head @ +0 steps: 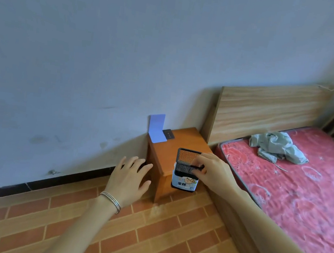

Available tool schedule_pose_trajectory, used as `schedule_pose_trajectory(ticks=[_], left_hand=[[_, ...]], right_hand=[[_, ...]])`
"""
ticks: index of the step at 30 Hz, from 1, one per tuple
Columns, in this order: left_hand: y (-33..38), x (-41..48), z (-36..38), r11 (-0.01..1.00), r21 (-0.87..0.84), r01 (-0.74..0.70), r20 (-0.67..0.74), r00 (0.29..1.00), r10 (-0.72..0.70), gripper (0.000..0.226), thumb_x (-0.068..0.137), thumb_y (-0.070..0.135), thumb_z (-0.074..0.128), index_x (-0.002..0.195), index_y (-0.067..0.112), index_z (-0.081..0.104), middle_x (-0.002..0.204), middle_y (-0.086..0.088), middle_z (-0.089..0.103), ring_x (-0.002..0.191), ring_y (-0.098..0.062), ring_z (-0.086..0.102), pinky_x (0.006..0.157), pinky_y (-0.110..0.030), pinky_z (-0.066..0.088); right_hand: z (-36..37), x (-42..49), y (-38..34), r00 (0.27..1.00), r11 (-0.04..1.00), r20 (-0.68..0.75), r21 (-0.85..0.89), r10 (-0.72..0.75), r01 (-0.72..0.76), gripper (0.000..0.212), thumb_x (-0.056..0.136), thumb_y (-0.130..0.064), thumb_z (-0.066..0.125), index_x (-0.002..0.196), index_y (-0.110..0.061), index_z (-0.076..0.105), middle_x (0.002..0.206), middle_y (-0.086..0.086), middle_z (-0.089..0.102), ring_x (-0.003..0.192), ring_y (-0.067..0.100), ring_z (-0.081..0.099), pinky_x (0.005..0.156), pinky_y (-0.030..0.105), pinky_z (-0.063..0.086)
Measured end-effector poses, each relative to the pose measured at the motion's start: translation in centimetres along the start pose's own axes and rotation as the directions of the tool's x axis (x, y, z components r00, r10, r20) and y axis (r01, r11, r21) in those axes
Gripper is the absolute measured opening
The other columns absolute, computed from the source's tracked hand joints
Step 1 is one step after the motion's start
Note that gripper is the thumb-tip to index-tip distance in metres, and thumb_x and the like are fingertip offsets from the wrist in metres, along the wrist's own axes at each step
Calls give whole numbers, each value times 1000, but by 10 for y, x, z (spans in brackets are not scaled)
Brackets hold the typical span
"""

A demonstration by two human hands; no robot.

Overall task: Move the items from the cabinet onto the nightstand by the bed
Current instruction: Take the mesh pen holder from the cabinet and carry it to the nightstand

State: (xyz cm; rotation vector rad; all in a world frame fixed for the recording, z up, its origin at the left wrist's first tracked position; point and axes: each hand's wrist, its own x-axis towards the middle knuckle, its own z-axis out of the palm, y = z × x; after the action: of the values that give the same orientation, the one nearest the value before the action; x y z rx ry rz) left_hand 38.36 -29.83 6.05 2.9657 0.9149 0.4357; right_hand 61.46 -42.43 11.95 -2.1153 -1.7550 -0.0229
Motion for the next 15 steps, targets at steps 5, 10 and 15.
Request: schedule_pose_trajectory(ticks=[5, 10, 15], left_hand=[[-6, 59, 24, 1000, 12, 29, 49, 998, -29, 51, 81, 45, 35, 110, 20, 69, 108, -4, 67, 104, -27, 61, 88, -49, 50], [-27, 128, 61, 999, -12, 47, 124, 991, -45, 51, 80, 45, 36, 109, 19, 69, 106, -4, 66, 103, -28, 61, 88, -49, 50], [-61, 218, 105, 997, -47, 57, 173, 984, -48, 48, 79, 44, 42, 112, 19, 67, 109, -5, 65, 105, -28, 59, 88, -49, 50]], right_hand=[[13, 54, 54, 1000, 1000, -3, 13, -17, 17, 13, 74, -14, 73, 83, -18, 63, 85, -6, 63, 81, 16, 55, 55, 34, 50], [45, 109, 104, 999, 1000, 39, -7, -27, 27, 11, 77, -16, 71, 86, -18, 63, 86, -7, 62, 81, 12, 52, 52, 20, 39], [79, 188, 158, 998, 1000, 67, 12, -1, 0, 13, 75, -15, 73, 82, -19, 64, 85, -8, 63, 80, 14, 55, 54, 28, 48]])
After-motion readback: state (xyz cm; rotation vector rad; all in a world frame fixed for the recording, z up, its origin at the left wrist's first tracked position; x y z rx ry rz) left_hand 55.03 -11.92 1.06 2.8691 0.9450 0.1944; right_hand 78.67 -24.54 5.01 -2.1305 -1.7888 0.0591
